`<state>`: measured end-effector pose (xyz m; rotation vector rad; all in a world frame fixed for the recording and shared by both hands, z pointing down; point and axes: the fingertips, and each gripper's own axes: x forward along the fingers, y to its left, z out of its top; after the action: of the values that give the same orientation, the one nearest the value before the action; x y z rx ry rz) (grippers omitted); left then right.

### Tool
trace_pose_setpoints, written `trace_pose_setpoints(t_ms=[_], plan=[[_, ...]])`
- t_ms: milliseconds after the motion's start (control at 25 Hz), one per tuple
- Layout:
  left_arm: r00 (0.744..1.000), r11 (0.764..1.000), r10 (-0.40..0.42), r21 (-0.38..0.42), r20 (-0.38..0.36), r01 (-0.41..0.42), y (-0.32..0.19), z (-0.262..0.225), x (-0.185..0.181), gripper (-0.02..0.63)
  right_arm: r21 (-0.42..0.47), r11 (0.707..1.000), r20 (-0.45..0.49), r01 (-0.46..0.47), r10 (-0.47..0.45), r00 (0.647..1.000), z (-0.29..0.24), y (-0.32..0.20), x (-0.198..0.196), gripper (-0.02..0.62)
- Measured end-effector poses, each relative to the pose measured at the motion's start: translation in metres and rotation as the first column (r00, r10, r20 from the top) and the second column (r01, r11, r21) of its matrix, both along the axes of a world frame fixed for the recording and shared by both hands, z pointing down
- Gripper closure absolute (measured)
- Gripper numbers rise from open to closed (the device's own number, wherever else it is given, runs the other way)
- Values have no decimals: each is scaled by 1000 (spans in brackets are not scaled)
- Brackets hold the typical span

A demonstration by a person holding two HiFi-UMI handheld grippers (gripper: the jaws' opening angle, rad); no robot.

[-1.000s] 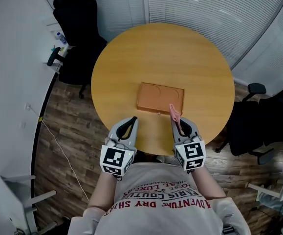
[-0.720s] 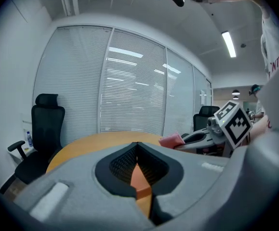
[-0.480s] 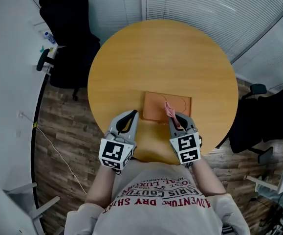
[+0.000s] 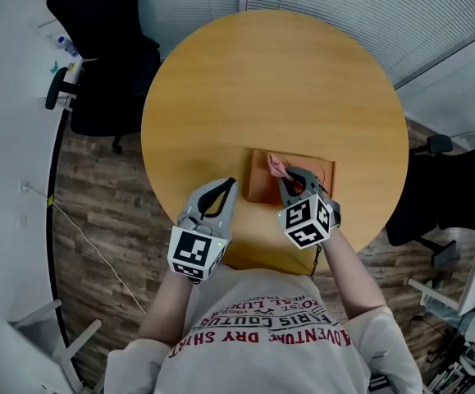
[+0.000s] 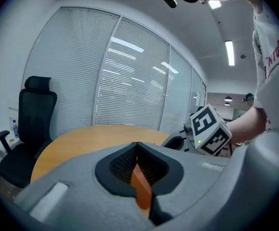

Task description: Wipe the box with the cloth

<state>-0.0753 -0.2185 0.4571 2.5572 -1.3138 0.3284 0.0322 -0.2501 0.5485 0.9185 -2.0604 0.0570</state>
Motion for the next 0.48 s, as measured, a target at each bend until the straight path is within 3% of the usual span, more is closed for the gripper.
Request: trace_pose_setpoints(t_ms=[200,480], plan=[[1000,1000,22,-19,-8,-22,-8,11,-5,597,6,1000,-93,18,-17,996,21,-28,-5,565],[999,999,32,-26,-15,-33,-20,14,-13,597,-11,994,-191,113,-113,975,45,-41,-17,563]])
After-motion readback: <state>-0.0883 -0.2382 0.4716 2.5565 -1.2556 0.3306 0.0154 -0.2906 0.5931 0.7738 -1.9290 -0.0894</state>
